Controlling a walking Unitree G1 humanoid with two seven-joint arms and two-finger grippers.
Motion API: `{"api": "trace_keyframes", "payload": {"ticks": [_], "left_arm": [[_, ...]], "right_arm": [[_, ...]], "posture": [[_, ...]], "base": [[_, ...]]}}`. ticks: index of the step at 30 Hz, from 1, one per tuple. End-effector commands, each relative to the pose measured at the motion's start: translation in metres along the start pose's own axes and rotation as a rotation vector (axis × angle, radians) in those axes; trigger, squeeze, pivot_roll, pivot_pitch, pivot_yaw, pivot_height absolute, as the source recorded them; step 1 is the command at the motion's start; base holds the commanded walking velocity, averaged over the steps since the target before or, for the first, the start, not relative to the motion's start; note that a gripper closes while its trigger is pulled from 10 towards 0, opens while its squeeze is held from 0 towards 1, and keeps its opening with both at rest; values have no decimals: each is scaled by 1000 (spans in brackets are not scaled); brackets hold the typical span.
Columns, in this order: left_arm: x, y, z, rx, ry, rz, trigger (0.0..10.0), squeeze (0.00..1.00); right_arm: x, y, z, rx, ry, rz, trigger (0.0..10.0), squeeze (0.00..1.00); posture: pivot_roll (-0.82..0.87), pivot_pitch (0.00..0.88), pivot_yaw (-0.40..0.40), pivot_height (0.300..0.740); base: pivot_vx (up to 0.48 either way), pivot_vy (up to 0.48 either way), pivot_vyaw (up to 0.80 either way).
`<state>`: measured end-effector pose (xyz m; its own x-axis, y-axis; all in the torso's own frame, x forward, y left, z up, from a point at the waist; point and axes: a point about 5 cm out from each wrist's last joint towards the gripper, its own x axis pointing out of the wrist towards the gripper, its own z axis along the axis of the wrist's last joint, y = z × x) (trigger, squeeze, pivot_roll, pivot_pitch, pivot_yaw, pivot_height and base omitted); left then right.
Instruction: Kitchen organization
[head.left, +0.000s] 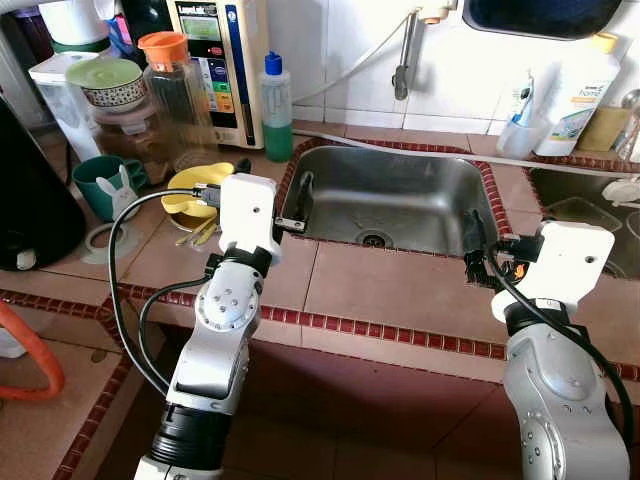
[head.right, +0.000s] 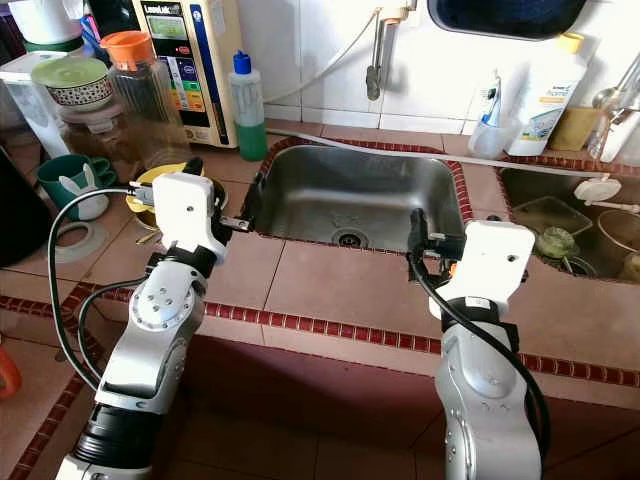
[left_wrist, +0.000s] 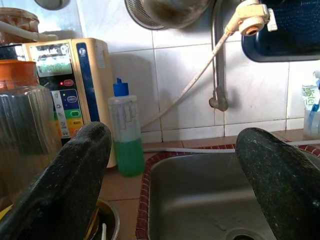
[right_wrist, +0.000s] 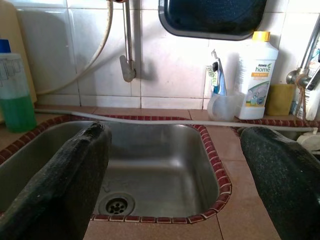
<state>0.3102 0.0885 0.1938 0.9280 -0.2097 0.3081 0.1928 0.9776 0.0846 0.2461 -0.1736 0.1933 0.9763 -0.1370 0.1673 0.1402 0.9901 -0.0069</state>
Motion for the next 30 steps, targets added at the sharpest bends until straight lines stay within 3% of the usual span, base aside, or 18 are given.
{"api": "trace_keyframes", "payload": {"ticks": [1,9,10,19,24,30], "left_arm": [[0,0,-3,1,17,4,10000,0],[2,-2,-2,-4,16,-12,10000,0],[2,-4,0,-44,8,-40,10000,0],[5,-3,14,-81,-48,-53,10000,0],[10,-2,29,-92,-97,-58,10000,0],[13,-2,40,-96,-136,-67,10000,0]], "right_arm": [[1,0,0,6,-4,7,10000,0],[1,-1,0,10,-8,12,10000,0],[1,-1,0,8,-12,16,10000,0],[3,2,8,-9,-50,49,10000,0],[6,7,30,-20,-134,63,10000,0],[7,7,41,-17,-173,62,10000,0]], "posture": [[45,0,34,740],[42,0,32,740],[39,0,31,740],[40,0,28,740],[38,0,30,740],[36,0,30,740]], "base": [[0,0,0],[0,0,0],[0,0,0],[0,0,0],[0,0,0],[0,0,0]]}}
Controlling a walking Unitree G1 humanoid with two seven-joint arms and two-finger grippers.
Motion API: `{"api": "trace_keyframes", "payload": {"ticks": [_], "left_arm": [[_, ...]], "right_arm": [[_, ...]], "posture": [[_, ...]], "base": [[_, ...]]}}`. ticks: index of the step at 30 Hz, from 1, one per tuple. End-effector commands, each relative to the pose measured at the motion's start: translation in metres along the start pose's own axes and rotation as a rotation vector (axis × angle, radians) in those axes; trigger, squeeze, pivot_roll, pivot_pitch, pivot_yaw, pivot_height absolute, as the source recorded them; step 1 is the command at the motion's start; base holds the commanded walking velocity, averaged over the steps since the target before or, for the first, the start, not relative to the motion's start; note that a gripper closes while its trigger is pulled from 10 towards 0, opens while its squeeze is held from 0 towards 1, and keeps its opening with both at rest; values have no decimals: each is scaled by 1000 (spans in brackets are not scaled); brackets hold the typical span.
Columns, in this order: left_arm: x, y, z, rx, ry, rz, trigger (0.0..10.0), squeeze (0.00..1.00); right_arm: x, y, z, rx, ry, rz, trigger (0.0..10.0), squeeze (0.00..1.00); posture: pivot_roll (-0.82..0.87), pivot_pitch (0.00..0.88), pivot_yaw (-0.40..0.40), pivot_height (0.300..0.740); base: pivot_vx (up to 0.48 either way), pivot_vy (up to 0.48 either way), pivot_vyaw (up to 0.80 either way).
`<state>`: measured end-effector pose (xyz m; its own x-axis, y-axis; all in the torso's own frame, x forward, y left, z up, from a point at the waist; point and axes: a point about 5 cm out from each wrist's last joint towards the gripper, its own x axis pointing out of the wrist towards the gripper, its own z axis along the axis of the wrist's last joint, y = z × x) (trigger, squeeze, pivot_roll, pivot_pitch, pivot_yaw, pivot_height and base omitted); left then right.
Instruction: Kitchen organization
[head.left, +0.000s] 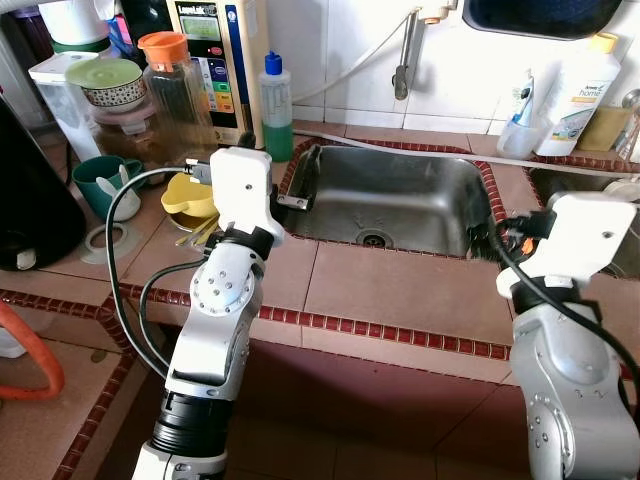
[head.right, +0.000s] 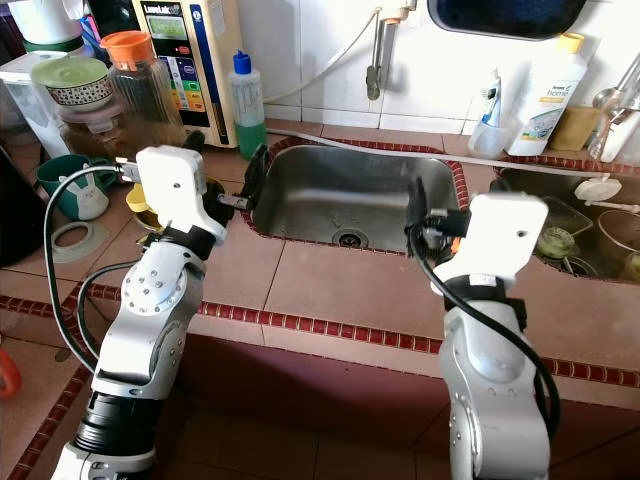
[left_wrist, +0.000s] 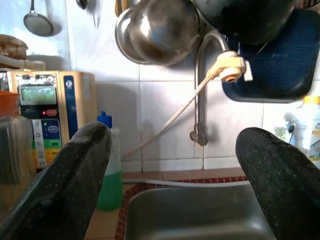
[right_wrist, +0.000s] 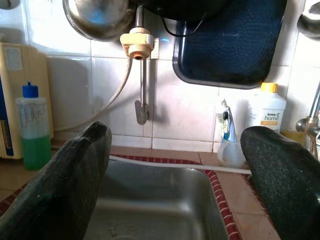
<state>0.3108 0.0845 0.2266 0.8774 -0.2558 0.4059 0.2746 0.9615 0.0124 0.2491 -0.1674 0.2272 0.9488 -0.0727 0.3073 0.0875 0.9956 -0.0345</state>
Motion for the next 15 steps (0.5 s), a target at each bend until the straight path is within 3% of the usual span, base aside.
{"api": "trace_keyframes", "payload": {"ticks": [1,9,15], "left_arm": [[3,-2,8,2,-28,-17,10000,0],[1,-2,8,-3,-25,-25,10000,0],[2,-2,8,-7,-23,-33,10000,0]], "right_arm": [[0,0,8,-3,-28,4,10000,0],[-1,-1,5,-6,-10,6,10000,0],[-2,1,4,-5,-4,11,10000,0]], "posture": [[36,0,30,740],[37,0,30,740],[38,0,32,740]], "base": [[0,0,0],[0,0,0],[272,0,0]]}}
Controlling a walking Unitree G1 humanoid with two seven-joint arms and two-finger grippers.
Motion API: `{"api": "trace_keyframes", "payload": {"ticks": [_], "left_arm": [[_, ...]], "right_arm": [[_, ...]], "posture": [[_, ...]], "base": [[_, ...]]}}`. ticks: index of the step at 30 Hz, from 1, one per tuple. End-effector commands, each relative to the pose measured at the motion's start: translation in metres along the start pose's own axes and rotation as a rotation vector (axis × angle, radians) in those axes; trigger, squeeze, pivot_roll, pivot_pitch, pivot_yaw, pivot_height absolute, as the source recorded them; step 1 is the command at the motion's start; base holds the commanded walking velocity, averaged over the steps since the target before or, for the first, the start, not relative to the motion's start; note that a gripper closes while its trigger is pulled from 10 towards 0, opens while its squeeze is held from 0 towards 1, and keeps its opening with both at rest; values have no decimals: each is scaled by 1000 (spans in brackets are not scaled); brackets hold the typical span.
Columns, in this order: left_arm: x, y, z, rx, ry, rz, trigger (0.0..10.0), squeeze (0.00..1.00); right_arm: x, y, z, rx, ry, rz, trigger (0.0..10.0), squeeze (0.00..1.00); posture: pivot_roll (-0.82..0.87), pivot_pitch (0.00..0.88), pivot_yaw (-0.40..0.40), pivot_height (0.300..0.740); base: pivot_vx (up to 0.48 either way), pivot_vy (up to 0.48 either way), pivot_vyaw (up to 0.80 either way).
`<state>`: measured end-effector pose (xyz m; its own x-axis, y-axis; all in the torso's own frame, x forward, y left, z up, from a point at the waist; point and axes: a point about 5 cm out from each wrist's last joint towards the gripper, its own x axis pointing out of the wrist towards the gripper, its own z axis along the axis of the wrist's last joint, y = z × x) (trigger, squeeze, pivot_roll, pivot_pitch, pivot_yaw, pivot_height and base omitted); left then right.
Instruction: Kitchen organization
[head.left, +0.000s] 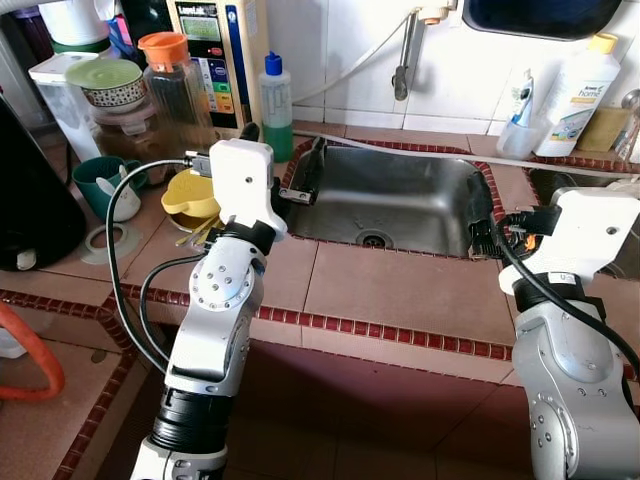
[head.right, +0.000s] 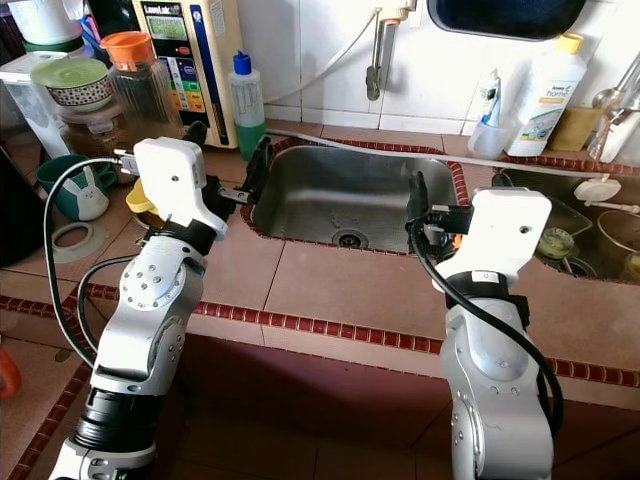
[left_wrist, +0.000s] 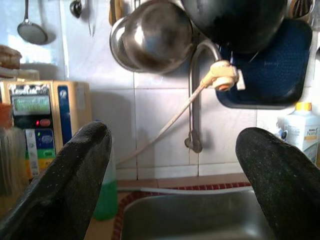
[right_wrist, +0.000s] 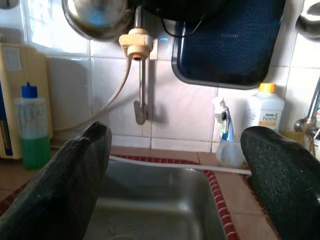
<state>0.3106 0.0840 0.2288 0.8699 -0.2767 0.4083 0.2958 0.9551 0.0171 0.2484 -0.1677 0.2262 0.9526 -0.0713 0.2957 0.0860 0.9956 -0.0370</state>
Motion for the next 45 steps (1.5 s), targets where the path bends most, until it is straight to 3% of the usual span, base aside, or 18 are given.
{"api": "trace_keyframes", "payload": {"ticks": [1,45], "left_arm": [[1,-2,6,-2,-20,-13,10000,0],[-1,-2,3,2,0,-20,10000,0]], "right_arm": [[-1,1,4,-4,-14,9,10000,0],[-4,4,-4,-4,17,25,10000,0]], "posture": [[36,0,32,740],[40,0,33,740]], "base": [[300,0,0],[307,0,0]]}}
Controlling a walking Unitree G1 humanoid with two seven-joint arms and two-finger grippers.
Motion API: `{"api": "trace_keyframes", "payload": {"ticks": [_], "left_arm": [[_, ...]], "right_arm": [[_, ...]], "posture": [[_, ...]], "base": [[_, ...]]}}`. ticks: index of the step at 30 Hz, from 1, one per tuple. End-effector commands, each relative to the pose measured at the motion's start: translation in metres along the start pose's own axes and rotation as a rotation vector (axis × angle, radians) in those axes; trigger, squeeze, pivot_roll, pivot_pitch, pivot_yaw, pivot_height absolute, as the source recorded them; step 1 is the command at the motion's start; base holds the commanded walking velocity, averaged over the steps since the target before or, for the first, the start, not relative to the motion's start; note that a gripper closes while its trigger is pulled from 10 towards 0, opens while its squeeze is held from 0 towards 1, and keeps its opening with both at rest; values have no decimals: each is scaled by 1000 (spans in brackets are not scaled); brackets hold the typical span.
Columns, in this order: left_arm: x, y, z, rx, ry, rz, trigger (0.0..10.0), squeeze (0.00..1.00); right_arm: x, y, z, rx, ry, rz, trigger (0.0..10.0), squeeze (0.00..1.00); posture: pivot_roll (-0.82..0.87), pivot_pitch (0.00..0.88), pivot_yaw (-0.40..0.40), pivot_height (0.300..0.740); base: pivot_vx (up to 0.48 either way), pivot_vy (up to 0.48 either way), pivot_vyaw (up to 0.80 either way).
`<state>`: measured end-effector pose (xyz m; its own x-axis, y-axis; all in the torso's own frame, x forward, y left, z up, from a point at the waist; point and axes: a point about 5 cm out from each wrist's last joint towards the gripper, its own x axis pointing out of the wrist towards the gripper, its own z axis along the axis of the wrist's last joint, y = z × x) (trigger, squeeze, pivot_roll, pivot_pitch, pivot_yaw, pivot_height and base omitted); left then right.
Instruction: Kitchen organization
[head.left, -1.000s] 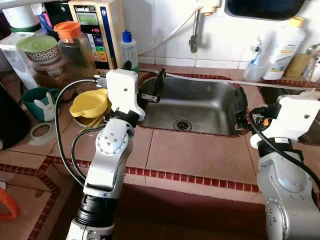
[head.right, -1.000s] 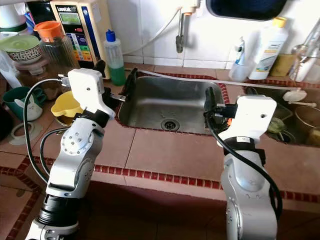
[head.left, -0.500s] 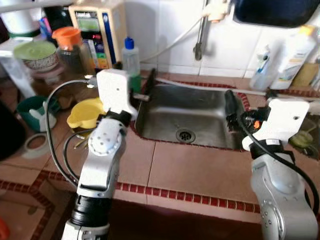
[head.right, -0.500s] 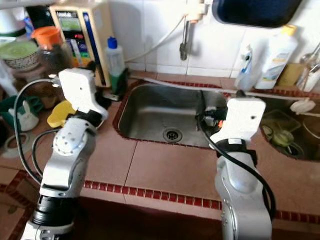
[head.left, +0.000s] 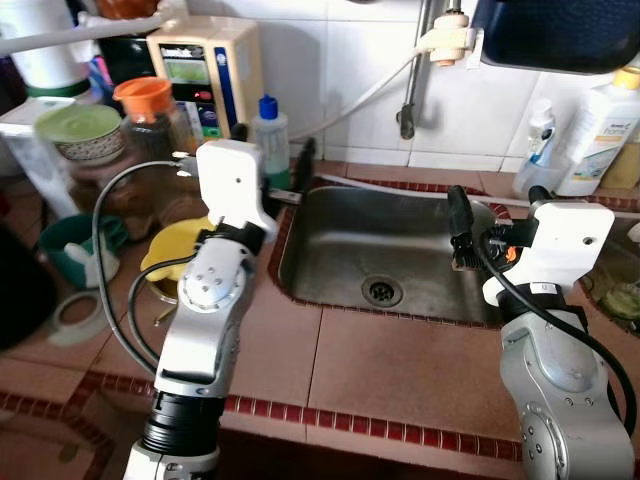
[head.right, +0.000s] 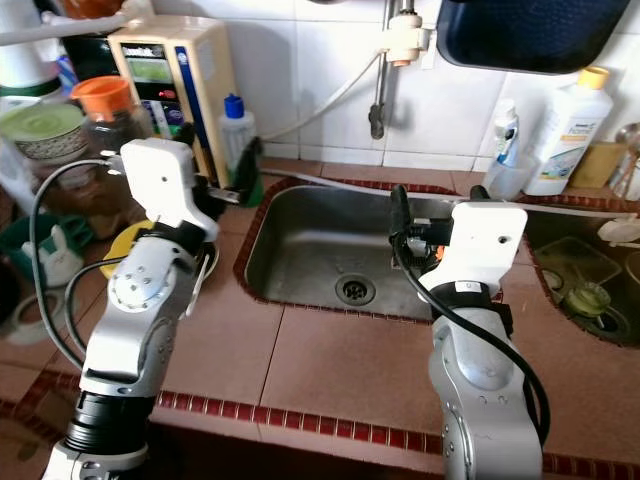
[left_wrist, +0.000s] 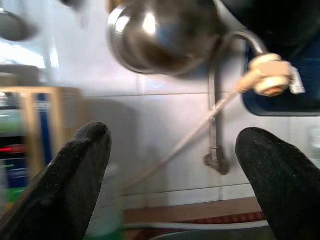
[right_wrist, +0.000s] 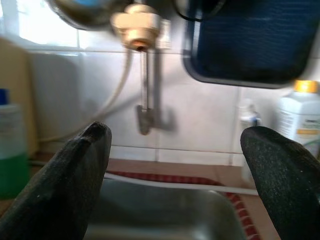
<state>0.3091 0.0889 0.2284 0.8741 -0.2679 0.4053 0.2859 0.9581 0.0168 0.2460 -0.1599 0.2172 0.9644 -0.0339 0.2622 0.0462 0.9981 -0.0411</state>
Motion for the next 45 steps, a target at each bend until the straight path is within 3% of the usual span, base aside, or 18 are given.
{"api": "trace_keyframes", "payload": {"ticks": [1,17,24,30,45], "left_arm": [[1,-7,2,-1,-3,-28,10000,0],[0,-9,-2,0,12,-10,10000,0],[-12,-4,-11,102,44,-3,10000,0],[-12,-3,-12,78,51,5,10000,0],[-11,-6,-13,43,58,1,10000,0]], "right_arm": [[1,-4,3,-11,-16,-15,10000,0],[1,-5,3,-15,-14,-7,10000,0],[7,-11,7,-23,-20,13,10000,0],[9,-14,7,-25,-19,12,10000,0],[7,-13,5,-27,-6,15,10000,0]], "posture": [[40,0,33,740],[42,0,26,740],[47,0,14,740],[47,0,12,740],[39,7,18,740]], "base": [[334,0,0],[30,0,0],[0,0,0],[0,0,0],[0,-360,0]]}}
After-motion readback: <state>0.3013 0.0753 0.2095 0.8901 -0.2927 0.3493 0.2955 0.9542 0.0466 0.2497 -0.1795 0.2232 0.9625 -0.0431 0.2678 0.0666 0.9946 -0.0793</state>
